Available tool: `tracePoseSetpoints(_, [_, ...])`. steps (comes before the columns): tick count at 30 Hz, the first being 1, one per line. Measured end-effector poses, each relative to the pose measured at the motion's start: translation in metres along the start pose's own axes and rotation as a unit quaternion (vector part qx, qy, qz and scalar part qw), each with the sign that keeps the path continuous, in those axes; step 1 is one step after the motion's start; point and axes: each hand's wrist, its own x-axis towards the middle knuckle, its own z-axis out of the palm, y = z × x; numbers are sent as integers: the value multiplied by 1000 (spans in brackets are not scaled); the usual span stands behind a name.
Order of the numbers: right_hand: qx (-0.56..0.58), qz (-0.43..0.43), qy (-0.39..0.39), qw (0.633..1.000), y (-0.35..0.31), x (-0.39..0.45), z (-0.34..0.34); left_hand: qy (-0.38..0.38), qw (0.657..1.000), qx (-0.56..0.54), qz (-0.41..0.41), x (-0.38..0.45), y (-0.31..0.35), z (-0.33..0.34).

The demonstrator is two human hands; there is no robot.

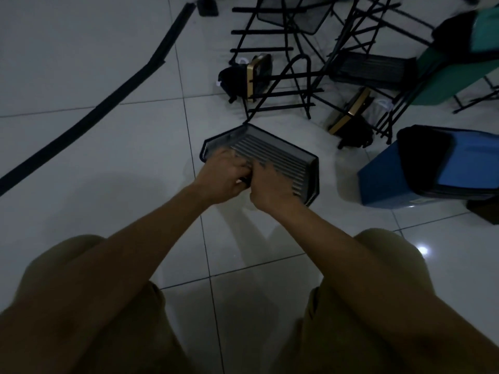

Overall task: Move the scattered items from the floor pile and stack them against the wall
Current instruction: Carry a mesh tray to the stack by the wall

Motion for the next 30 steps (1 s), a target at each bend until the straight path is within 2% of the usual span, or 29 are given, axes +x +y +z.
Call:
tracePoseSetpoints(3, [-49, 12, 11, 999, 4, -7, 0, -23, 998, -30, -43, -2, 10, 1])
tracePoseSetpoints(7, [-72, -15, 29, 997, 6, -45, 3, -85, 983, -26, -162, -13, 49, -24])
tracePoseSetpoints(9, [-79, -11, 15, 997, 4, -76, -8, -168, 961, 5, -218, -16, 71, -54])
tracePoseSetpoints(10, [-83, -7, 8, 996, 1, -94, -16, -241, 941, 32, -236, -15, 85, -72])
tracePoseSetpoints(12, [-92, -16, 15, 996, -3, -133, -40, -370, 893, 81, -242, -10, 114, -109])
tracePoseSetpoints(14, [-111, -22, 48, 992, -4, -174, -77, -424, 875, 87, -218, 5, 140, -149])
tracePoseSetpoints(17, [-99, -49, 7, 994, -4, -232, -142, -421, 889, 60, -171, 33, 179, -215])
tracePoseSetpoints(21, [-44, -30, -9, 999, -8, -295, -235, -397, 907, 59, -127, 64, 237, -299])
tracePoseSetpoints(25, [24, -1, -9, 1000, -7, -356, -310, -335, 935, 80, -79, 85, 283, -373])
tracePoseSetpoints(28, [40, 29, -7, 999, -9, -402, -344, -254, 963, 94, -17, 85, 312, -415])
tracePoseSetpoints(30, [25, 56, -21, 998, -14, -430, -357, -231, 967, 104, 15, 76, 329, -435])
